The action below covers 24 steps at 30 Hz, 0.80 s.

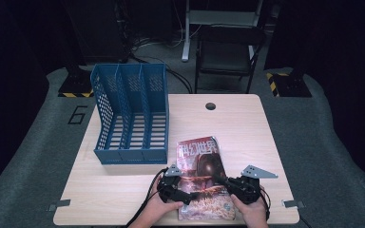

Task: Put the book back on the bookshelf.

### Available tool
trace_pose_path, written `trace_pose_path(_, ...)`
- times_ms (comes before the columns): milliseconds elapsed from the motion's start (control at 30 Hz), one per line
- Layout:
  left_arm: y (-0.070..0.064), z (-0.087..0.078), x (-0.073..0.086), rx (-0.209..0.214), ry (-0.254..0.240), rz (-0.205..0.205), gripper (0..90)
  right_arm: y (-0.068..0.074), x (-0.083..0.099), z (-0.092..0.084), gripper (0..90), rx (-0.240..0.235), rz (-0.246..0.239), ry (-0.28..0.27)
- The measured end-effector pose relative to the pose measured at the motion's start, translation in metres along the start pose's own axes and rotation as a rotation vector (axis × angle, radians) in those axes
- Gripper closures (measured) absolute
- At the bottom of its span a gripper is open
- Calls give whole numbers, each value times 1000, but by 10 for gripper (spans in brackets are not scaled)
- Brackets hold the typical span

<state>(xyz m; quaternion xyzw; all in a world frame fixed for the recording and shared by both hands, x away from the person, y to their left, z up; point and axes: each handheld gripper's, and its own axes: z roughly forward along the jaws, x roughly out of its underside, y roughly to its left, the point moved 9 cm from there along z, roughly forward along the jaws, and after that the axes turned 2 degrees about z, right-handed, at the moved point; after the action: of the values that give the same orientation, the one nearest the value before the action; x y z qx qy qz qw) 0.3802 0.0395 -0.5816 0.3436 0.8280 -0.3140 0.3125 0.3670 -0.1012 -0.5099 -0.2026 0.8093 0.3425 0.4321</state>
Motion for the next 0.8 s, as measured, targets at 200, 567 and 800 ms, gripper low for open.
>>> trace_pose_path(200, -5, 2, -2, 52, 16, 1, 3, 2, -5, -4, 869, -15, -17, -28)
trace_pose_path(567, -11, 7, -1, 48, 14, 36, 6, -2, 0, 0, 866, -13, 4, 9)
trace_pose_path(800, -10, 7, -1, 42, 13, 43, 7, -14, 5, 8, 861, 21, 9, 44)
